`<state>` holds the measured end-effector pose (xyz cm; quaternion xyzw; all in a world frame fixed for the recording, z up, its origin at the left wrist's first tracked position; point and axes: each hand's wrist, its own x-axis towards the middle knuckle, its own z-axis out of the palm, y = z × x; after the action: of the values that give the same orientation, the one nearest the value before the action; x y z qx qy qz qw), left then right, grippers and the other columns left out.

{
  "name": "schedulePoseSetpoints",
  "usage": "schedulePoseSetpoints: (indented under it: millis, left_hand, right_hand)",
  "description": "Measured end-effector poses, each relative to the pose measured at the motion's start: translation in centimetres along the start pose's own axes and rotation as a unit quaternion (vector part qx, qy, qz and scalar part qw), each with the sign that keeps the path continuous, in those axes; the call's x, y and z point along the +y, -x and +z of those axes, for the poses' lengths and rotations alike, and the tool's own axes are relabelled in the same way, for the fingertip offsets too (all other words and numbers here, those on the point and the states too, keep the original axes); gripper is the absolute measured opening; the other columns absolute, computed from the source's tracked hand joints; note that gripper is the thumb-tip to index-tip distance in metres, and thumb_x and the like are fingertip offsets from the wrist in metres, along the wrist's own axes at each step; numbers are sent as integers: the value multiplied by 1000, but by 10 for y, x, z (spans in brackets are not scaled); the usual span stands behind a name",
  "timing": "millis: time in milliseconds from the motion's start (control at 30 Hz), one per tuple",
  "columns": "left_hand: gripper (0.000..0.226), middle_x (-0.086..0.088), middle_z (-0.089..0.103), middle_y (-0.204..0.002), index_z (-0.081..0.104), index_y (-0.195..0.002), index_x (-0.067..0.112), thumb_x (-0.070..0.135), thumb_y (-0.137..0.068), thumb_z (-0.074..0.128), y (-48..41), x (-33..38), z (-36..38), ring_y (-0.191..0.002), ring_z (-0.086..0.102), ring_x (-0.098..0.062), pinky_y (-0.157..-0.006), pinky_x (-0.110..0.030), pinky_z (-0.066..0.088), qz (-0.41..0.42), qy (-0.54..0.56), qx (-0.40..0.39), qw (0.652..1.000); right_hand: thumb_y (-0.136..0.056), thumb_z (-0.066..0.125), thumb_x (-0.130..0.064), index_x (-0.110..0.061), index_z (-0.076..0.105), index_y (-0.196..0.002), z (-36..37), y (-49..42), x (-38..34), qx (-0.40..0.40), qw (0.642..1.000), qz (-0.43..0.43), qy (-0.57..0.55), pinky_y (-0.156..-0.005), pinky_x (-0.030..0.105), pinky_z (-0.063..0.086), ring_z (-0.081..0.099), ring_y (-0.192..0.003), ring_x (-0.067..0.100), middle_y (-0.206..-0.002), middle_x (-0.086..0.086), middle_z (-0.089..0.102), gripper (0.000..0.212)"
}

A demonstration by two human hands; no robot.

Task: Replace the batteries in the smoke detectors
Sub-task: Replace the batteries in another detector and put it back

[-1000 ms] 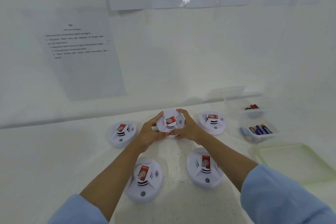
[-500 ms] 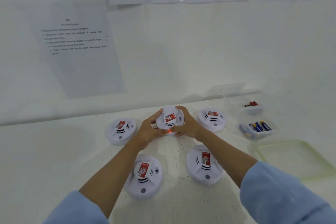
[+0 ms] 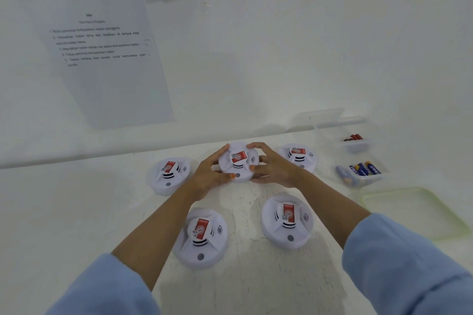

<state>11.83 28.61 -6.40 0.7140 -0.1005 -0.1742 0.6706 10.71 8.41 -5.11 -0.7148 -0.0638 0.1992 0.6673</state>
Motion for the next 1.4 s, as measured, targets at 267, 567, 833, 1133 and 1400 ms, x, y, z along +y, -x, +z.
schedulePoseSetpoints:
  millis: [267, 567, 833, 1133, 1400]
  left_hand:
    - [63, 2, 49, -131, 37, -140, 28, -4, -88, 54, 0, 0, -1, -112, 53, -17, -81, -23, 52, -49, 69, -24, 996]
    - [64, 4, 47, -129, 35, -141, 27, -6, -89, 52, 1, -1, -2, -104, 54, -10, -78, -19, 54, -40, 58, -25, 997]
    - [56, 3, 55, -123, 39, -139, 28, 2, -91, 53, -2, 2, 1, -99, 59, -10, -74, -20, 55, -63, 105, -12, 992]
    - [57, 0, 51, -131, 38, -140, 26, 2, -90, 53, -4, -1, -2, -106, 56, -14, -82, -25, 52, -62, 111, -26, 991]
    - [57, 0, 50, -128, 38, -139, 25, 0, -90, 52, -3, 1, -2, -110, 53, -18, -81, -26, 50, -59, 113, -30, 991]
  right_hand:
    - [-88, 57, -4, -28, 39, -125, -1, -1, 6, 10, 1000, -7, 6, -85, 35, 53, 56, -98, 28, -118, 16, 50, 48]
    - [-86, 61, -6, -32, 38, -124, 1, -1, 10, 10, 999, -26, 25, -83, 33, 55, 55, -108, 27, -130, 19, 46, 51]
    - [-86, 61, -6, -31, 37, -123, 1, 0, 10, 13, 999, -32, 35, -83, 32, 55, 54, -107, 25, -131, 19, 47, 50]
    - [-87, 60, -8, -30, 36, -124, 2, 1, 11, 18, 999, -35, 38, -87, 34, 53, 54, -108, 24, -131, 19, 47, 50]
    - [-88, 59, -8, -30, 35, -125, 3, 2, 12, 19, 998, -39, 43, -81, 27, 56, 54, -107, 23, -132, 18, 46, 50]
